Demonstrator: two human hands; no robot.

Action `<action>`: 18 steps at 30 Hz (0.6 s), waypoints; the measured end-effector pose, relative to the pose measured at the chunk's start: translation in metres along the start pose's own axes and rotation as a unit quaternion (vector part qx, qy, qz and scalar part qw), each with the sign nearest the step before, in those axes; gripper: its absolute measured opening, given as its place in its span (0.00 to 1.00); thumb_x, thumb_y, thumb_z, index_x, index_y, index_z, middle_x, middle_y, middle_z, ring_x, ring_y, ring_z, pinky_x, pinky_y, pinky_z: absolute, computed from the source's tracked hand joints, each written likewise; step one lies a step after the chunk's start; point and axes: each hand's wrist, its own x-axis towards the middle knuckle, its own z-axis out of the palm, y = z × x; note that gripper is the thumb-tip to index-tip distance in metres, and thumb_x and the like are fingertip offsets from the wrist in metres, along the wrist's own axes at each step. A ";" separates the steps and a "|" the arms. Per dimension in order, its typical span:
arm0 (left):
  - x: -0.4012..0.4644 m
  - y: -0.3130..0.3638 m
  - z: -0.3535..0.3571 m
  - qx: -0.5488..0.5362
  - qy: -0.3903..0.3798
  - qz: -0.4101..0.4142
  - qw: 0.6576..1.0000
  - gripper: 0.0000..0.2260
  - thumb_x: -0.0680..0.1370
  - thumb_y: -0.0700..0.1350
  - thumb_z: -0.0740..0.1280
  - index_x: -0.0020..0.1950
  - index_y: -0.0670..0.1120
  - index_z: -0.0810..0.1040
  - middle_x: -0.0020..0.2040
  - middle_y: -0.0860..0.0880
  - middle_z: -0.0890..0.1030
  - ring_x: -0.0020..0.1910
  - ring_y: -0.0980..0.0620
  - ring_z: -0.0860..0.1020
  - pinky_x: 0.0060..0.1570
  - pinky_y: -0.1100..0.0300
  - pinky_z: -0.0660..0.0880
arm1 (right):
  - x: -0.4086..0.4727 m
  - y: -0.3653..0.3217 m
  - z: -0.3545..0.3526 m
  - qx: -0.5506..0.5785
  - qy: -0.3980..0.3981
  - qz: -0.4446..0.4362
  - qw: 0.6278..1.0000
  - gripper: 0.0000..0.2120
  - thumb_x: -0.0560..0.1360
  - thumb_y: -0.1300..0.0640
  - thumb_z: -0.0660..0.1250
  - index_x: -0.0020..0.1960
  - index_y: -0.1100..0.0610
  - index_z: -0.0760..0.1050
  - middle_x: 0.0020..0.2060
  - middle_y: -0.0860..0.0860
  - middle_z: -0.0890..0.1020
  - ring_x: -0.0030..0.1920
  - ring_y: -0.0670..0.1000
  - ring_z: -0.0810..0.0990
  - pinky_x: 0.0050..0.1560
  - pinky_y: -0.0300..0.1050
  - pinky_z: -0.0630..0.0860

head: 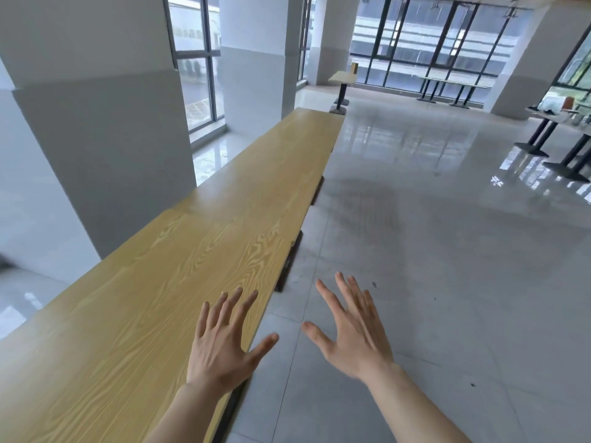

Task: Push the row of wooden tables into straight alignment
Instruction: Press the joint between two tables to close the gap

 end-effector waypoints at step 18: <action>0.242 0.050 0.116 0.048 0.069 -0.224 0.971 0.40 0.74 0.80 0.48 0.83 0.64 0.50 0.85 0.55 0.54 0.84 0.50 0.47 0.82 0.44 0.41 | 0.353 0.165 0.017 0.002 -0.080 -0.222 0.972 0.41 0.76 0.21 0.45 0.83 0.37 0.39 0.84 0.52 0.38 0.83 0.54 0.34 0.81 0.56 0.35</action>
